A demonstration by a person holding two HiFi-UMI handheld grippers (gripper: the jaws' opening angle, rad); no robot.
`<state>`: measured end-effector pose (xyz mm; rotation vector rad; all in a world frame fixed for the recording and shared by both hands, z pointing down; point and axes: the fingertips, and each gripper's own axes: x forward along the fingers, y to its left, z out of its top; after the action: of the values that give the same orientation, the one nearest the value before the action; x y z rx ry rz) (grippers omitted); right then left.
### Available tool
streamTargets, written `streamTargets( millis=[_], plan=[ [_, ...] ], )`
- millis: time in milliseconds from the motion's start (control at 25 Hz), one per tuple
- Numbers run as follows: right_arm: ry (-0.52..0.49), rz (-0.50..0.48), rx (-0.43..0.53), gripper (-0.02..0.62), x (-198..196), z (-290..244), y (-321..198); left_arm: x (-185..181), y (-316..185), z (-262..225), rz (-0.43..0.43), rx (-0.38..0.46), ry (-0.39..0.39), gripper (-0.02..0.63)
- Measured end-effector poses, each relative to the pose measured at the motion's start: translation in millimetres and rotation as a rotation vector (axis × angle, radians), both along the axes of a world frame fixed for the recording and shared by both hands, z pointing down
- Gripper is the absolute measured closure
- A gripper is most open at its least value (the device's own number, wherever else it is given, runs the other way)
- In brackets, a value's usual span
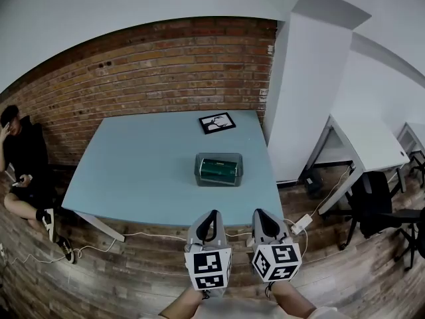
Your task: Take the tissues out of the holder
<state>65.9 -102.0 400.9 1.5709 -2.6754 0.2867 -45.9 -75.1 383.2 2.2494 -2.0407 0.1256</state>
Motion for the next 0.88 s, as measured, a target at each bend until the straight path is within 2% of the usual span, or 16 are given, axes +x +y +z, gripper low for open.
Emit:
streamTargets(
  millis=[880],
  plan=[
    [0.009, -0.006, -0.018, 0.595, -74, -3, -143, -66, -141, -1, 0.013, -0.019, 0.004, 0.597]
  ],
)
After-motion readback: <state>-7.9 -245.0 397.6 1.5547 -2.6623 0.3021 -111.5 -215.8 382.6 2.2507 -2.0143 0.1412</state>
